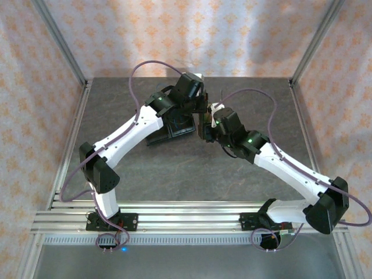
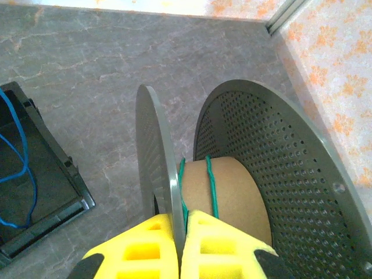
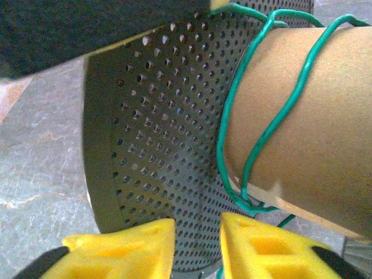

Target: Wrap the cables

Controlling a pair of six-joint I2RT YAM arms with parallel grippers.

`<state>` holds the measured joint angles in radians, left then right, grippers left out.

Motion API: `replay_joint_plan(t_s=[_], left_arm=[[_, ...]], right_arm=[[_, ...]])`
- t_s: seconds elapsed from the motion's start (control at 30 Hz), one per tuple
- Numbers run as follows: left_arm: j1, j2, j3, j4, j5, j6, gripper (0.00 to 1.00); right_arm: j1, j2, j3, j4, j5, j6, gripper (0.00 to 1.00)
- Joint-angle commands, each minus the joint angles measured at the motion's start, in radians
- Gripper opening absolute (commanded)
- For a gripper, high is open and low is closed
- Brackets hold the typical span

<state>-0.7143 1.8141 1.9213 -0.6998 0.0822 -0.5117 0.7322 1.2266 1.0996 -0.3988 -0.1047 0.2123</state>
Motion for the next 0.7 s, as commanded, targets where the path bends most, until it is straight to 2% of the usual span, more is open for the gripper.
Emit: replay_joint_plan(t_s=[0.0,0.13,0.2,0.3,0.4,0.47,0.5,0.57,0.6,0.63,0.67], left_arm=[[-0.009,0.01,0.071,-0.115,0.043,0.094,0.0],[-0.008,0.023,0.11,-0.171,0.034,0.132,0.0],[-0.007,0.025,0.118,-0.188,0.031,0.143,0.0],[-0.005,0.024,0.121,-0.2,0.029,0.15,0.0],[0.0,0.019,0.113,-0.198,0.029,0.146,0.0],[0.004,0.018,0.11,-0.195,0.03,0.145,0.0],[0.004,0.019,0.11,-0.198,0.025,0.148,0.0],[0.004,0.018,0.105,-0.202,0.016,0.152,0.0],[0.006,0.016,0.096,-0.199,0.014,0.151,0.0],[0.007,0.012,0.083,-0.188,0.018,0.152,0.0],[0.01,0.009,0.072,-0.182,0.026,0.149,0.0]], right_arm=[[-0.021,-0.083,0.084,0.009,-0.077,0.037,0.42],[-0.022,-0.082,0.138,-0.085,-0.115,0.033,0.44],[-0.022,-0.086,0.153,-0.103,-0.128,0.038,0.5],[-0.022,-0.059,0.207,-0.198,-0.066,0.065,0.54],[-0.022,-0.004,0.266,-0.317,-0.015,0.076,0.53],[-0.022,-0.016,0.236,-0.275,-0.037,0.098,0.51],[-0.022,-0.017,0.238,-0.283,-0.022,0.113,0.49],[-0.022,-0.008,0.277,-0.342,0.02,0.127,0.31],[-0.022,-0.006,0.288,-0.357,0.042,0.134,0.27],[-0.022,-0.008,0.293,-0.363,0.049,0.134,0.27],[-0.022,-0.01,0.295,-0.354,0.027,0.115,0.14]])
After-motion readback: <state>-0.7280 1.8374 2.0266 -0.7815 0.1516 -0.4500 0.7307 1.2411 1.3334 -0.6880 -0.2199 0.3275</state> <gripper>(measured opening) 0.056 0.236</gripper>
